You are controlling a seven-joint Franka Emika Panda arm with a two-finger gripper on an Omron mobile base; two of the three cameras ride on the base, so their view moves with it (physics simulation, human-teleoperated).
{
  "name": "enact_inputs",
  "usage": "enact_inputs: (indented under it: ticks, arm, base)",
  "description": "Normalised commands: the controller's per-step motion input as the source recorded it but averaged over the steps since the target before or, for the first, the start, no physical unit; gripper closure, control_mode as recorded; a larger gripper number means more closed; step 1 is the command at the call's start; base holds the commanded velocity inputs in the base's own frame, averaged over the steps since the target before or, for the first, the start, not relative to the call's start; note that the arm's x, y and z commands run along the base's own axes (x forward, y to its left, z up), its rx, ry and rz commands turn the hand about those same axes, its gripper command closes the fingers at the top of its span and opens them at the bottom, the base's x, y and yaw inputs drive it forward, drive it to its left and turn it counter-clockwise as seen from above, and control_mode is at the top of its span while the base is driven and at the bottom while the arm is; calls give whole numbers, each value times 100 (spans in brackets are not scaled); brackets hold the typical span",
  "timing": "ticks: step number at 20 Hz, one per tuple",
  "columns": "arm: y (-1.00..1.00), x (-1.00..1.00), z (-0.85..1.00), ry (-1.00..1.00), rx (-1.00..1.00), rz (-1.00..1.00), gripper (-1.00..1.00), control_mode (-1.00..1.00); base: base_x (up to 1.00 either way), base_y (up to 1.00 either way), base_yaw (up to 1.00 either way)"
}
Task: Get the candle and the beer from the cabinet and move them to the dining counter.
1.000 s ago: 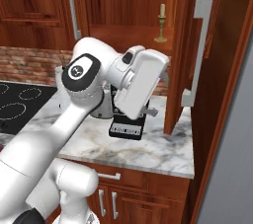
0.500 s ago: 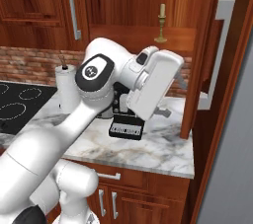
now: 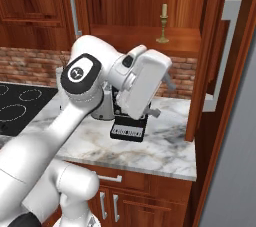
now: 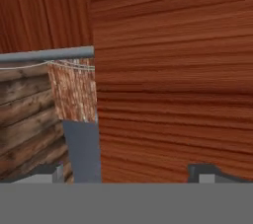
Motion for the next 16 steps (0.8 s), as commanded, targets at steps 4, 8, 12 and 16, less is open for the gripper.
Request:
enact_inputs:
  ticks: [4, 8, 12, 16]
  arm:
    - [100, -8, 0, -38, -6, 0, -100, -100]
    - [100, -8, 0, -43, -3, 1, -100, -100]
    - [100, -1, 0, -44, 0, 13, -100, -100]
    - [89, 0, 0, -45, 0, 24, -100, -100]
  base:
    - [0, 0, 0]
    - [0, 0, 0]
    - [0, 0, 0]
    - [0, 0, 0]
